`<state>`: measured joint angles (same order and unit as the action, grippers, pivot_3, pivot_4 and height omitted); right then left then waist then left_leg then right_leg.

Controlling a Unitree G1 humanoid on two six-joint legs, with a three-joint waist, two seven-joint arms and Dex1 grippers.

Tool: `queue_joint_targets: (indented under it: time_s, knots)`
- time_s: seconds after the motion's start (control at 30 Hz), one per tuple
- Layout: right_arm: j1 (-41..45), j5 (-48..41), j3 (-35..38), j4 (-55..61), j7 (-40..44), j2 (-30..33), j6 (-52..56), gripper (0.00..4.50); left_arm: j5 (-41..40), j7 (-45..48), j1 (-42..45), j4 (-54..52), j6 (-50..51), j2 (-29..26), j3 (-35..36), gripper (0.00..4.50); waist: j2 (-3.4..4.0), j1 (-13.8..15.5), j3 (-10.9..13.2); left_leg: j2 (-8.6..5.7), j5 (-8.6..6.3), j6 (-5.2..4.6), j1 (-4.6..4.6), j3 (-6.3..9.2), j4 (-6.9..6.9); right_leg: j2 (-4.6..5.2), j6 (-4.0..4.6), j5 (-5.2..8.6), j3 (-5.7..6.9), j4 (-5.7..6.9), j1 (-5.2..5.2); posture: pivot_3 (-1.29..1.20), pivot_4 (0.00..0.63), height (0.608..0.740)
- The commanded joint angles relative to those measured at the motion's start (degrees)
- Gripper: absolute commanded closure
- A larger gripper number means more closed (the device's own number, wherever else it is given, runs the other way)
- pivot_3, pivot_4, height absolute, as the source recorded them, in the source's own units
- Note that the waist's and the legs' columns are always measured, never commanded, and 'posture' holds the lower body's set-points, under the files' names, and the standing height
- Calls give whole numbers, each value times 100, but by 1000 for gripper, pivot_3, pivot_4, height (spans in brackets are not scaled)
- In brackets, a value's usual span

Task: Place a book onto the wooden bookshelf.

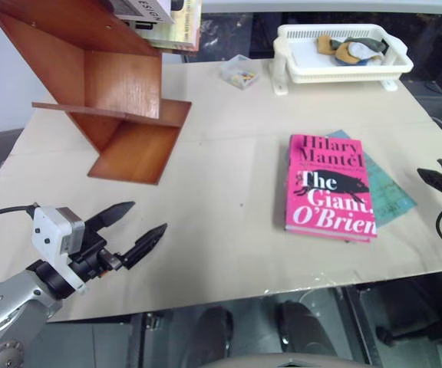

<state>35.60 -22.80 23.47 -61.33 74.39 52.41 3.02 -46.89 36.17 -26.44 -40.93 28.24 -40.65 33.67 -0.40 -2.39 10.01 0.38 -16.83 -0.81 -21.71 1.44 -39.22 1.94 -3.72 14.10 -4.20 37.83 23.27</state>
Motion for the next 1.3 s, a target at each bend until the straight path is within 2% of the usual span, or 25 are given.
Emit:
queue_joint_targets:
  time_s: [0.03,0.8,1.17,1.3]
  knots:
    - [148,-4,77,-14,41,194,-126,0,-26,39,-34,-162,-119,50,239,51,0,0,0,0,0,0,0,0,0,0,0,0,0,0,0,0,150,740]
    - [25,8,139,36,5,295,-135,0,97,32,241,51,-40,119,188,51,0,0,0,0,0,0,0,-1,0,0,0,0,0,0,1,0,150,740]
    - [-88,-71,201,173,105,343,-62,0,172,82,562,221,-21,46,-26,51,0,1,0,0,0,0,0,0,0,0,0,0,0,0,1,0,150,740]
    - [-237,-149,231,280,332,418,24,0,215,154,781,328,27,18,-304,51,0,7,0,0,0,0,-1,0,0,0,0,0,0,0,0,0,150,740]
